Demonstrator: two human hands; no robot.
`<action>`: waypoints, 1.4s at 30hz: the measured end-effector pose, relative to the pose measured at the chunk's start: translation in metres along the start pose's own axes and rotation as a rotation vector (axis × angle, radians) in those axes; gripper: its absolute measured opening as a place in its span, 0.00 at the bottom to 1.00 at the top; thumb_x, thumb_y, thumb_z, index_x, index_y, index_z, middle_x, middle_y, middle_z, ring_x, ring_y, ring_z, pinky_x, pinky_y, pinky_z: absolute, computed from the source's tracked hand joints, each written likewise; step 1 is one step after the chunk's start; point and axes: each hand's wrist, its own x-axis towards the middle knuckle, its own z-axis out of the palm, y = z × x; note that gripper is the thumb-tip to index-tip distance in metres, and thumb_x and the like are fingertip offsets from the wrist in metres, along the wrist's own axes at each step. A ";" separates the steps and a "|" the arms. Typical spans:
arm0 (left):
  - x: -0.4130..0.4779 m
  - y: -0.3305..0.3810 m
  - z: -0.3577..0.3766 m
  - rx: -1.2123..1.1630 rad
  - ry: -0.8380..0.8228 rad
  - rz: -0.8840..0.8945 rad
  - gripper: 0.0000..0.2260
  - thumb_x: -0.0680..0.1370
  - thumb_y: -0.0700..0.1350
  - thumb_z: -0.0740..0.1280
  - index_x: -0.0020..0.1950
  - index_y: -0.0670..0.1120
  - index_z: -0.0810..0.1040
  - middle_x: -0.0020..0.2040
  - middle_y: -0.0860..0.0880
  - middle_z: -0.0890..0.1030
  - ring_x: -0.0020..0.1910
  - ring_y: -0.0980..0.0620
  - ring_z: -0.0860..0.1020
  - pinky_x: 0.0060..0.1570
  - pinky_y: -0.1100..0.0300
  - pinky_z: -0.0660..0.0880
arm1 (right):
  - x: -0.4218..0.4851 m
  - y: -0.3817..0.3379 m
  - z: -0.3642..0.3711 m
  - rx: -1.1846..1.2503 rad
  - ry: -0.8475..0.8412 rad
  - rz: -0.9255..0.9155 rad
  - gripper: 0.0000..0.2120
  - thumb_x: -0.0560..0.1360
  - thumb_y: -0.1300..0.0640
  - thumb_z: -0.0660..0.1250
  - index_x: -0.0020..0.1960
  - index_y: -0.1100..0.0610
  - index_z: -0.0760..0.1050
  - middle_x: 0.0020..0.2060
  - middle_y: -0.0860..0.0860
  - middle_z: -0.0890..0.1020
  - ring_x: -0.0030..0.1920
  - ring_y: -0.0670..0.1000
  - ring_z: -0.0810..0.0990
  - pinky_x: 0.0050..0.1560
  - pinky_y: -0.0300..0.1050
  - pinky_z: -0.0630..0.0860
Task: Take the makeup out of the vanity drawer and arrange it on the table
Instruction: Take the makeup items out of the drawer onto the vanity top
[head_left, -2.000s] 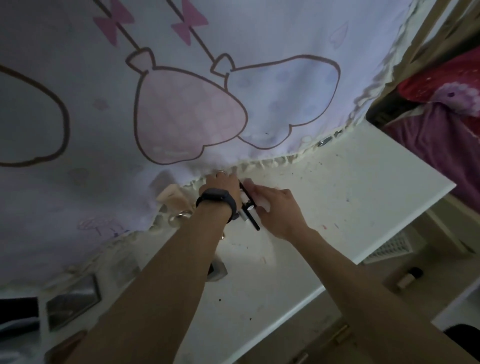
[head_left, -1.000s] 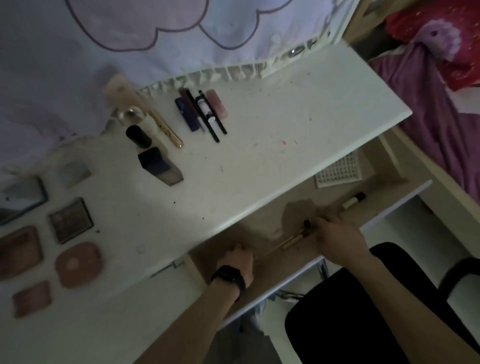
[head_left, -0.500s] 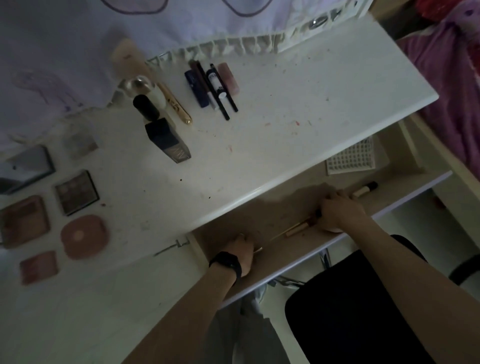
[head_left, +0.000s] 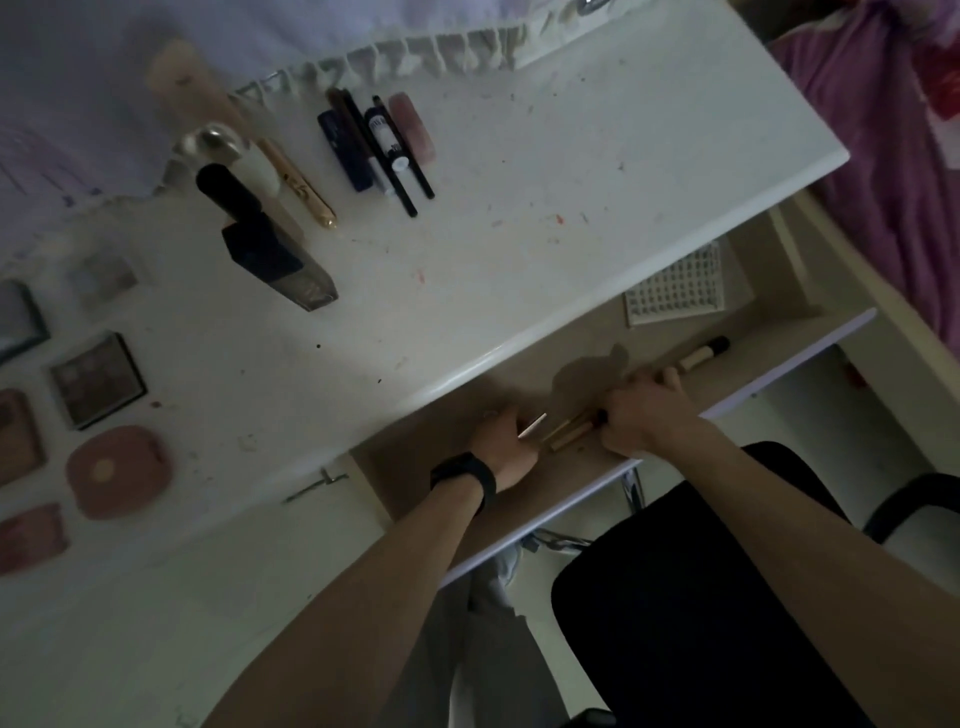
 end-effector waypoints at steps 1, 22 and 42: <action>0.003 0.002 -0.001 -0.018 -0.008 -0.006 0.10 0.79 0.42 0.63 0.60 0.46 0.74 0.55 0.45 0.78 0.51 0.46 0.78 0.54 0.49 0.77 | 0.002 0.000 0.000 -0.034 -0.015 0.009 0.15 0.76 0.48 0.55 0.50 0.49 0.79 0.54 0.49 0.80 0.61 0.53 0.71 0.57 0.56 0.53; 0.021 0.037 0.017 0.632 0.044 0.183 0.08 0.80 0.40 0.63 0.58 0.41 0.78 0.53 0.41 0.80 0.50 0.41 0.80 0.45 0.51 0.78 | -0.072 0.041 -0.013 1.086 0.579 0.221 0.14 0.81 0.40 0.60 0.48 0.49 0.75 0.39 0.43 0.80 0.42 0.45 0.79 0.38 0.38 0.69; -0.022 0.175 -0.209 -0.315 0.293 0.096 0.03 0.78 0.40 0.69 0.46 0.41 0.77 0.45 0.41 0.82 0.39 0.43 0.85 0.45 0.46 0.83 | -0.053 -0.028 -0.099 1.888 0.569 -0.041 0.11 0.77 0.47 0.69 0.52 0.54 0.82 0.42 0.54 0.86 0.40 0.53 0.83 0.42 0.44 0.82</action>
